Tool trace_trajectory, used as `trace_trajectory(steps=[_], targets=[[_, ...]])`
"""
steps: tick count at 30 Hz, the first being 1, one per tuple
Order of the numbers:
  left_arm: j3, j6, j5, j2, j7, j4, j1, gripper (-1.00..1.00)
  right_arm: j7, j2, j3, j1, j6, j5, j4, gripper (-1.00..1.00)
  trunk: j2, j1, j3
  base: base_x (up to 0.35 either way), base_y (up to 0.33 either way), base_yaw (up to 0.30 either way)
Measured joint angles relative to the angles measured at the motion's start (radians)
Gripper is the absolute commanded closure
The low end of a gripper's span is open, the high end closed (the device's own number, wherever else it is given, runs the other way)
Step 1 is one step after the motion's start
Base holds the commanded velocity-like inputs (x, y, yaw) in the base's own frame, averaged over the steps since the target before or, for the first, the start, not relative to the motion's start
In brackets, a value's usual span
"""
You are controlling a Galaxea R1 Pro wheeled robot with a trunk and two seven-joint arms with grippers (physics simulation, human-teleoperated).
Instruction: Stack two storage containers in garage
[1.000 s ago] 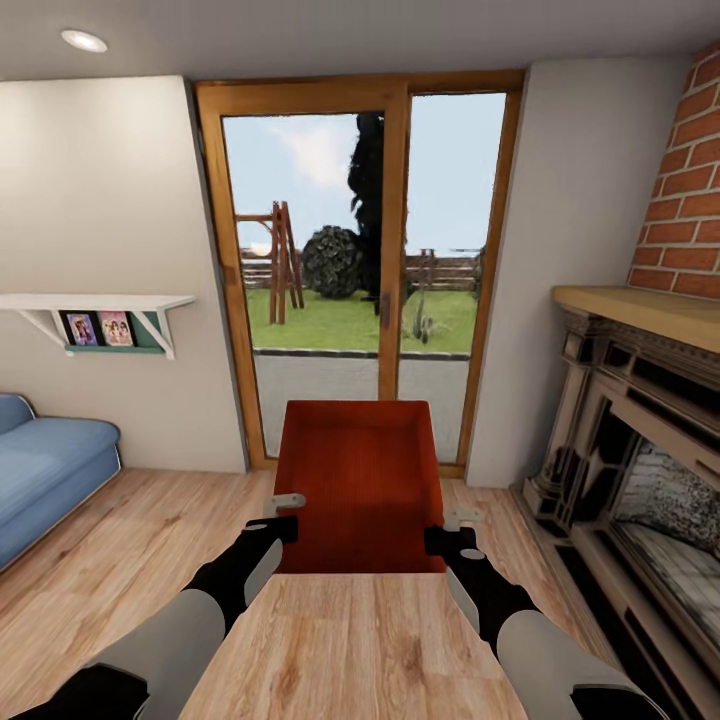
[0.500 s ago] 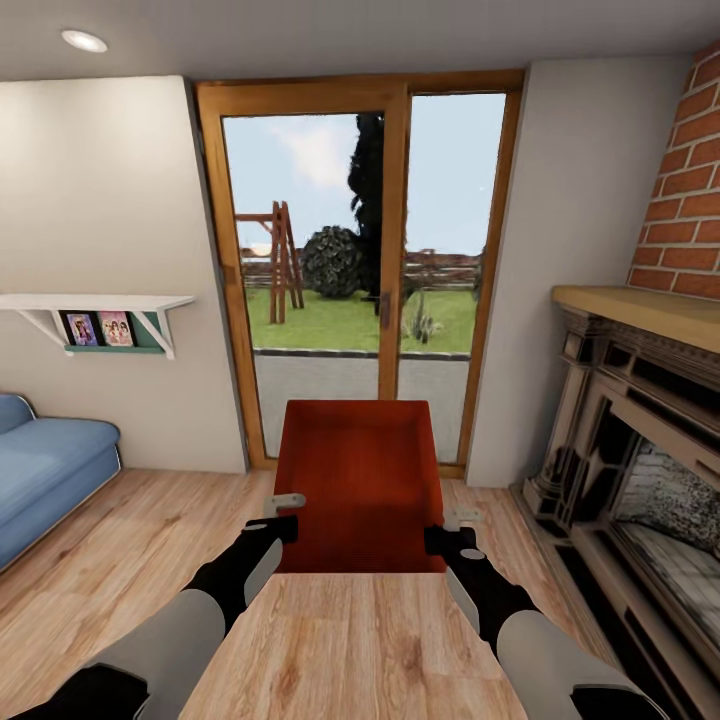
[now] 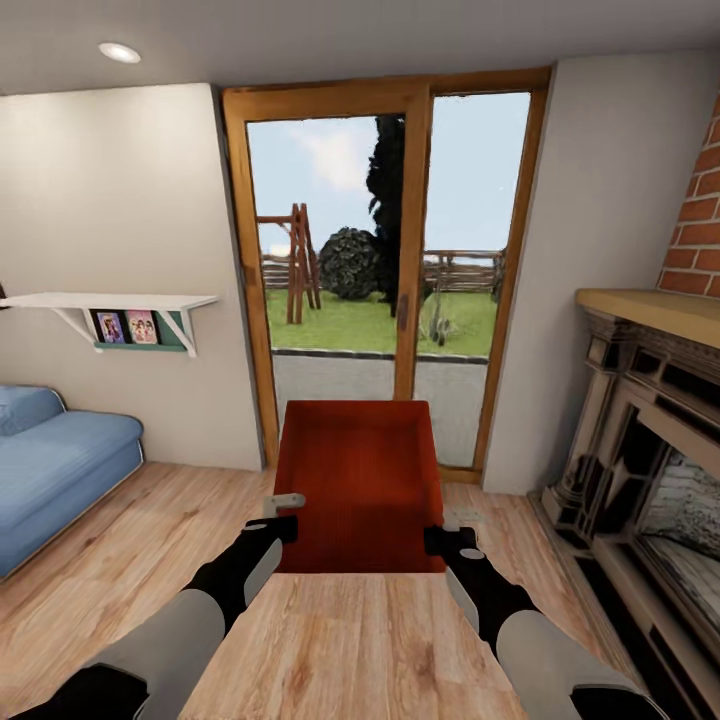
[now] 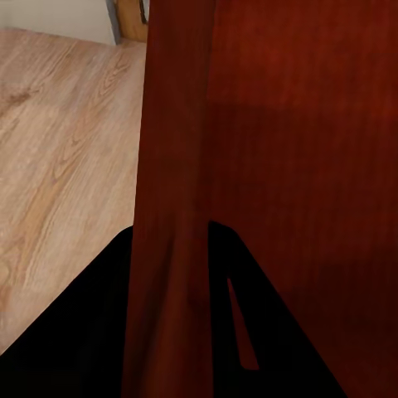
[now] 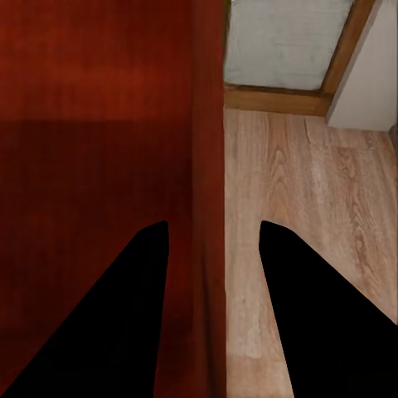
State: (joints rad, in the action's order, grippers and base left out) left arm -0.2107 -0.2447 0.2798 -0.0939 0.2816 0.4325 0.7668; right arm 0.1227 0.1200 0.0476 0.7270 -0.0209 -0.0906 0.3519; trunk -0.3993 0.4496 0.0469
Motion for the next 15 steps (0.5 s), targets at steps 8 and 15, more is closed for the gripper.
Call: trace_trajectory(steps=[8,15], targets=[[0.0,0.0,0.0,0.0,0.0,0.0,0.0,1.0,0.0,0.0,0.0,0.0,0.0,0.0,-0.001,1.0,0.0,0.0,0.009,0.0,0.0,0.175],[0.0,0.0,0.0,0.0,0.0,0.0,0.0,1.0,-0.001,0.0,0.001,0.0,0.0,-0.002,-0.001,1.0,0.0,0.0,0.019,0.0,0.0,0.144]])
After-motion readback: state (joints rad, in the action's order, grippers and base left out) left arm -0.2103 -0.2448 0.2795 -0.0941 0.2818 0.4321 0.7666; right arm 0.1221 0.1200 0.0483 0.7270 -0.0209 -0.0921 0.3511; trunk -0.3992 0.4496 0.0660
